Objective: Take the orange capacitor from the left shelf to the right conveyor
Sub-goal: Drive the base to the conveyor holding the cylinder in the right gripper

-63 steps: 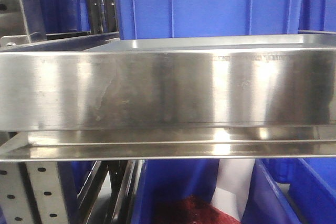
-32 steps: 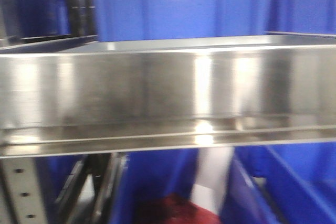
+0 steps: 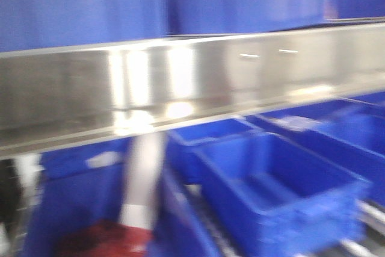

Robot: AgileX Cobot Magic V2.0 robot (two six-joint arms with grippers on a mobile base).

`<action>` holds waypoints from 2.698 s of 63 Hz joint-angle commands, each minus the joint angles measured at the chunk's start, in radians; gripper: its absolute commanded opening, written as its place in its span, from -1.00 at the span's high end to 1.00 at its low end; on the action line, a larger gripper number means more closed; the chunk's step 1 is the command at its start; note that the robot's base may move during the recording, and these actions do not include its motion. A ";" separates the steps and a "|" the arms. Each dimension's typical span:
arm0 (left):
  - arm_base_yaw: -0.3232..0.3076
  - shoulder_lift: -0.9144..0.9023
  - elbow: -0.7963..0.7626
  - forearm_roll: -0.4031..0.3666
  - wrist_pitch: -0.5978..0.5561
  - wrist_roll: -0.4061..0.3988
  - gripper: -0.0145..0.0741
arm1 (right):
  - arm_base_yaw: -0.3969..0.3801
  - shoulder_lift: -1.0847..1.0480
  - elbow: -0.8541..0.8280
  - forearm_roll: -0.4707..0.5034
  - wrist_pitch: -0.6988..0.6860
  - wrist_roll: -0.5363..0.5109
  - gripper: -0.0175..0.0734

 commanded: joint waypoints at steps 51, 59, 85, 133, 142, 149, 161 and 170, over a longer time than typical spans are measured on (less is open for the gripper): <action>-0.003 -0.009 -0.004 -0.007 -0.089 -0.006 0.91 | 0.000 0.002 -0.025 -0.004 -0.097 -0.008 0.45; -0.003 -0.009 -0.004 -0.007 -0.089 -0.006 0.91 | 0.000 0.002 -0.025 -0.004 -0.097 -0.008 0.45; -0.003 -0.009 -0.004 -0.007 -0.089 -0.006 0.91 | 0.000 0.002 -0.025 -0.004 -0.097 -0.008 0.45; -0.003 -0.009 -0.004 -0.007 -0.089 -0.006 0.91 | 0.000 0.002 -0.025 -0.004 -0.097 -0.008 0.45; -0.003 -0.009 -0.004 -0.007 -0.089 -0.006 0.91 | 0.000 0.002 -0.025 -0.004 -0.097 -0.008 0.45; -0.003 -0.009 -0.004 -0.007 -0.089 -0.006 0.91 | 0.000 0.002 -0.025 -0.004 -0.097 -0.008 0.45; -0.003 -0.009 -0.004 -0.007 -0.089 -0.006 0.91 | 0.000 0.002 -0.025 -0.004 -0.097 -0.008 0.45; -0.003 -0.009 -0.004 -0.007 -0.089 -0.006 0.91 | 0.000 0.002 -0.025 -0.004 -0.096 -0.008 0.45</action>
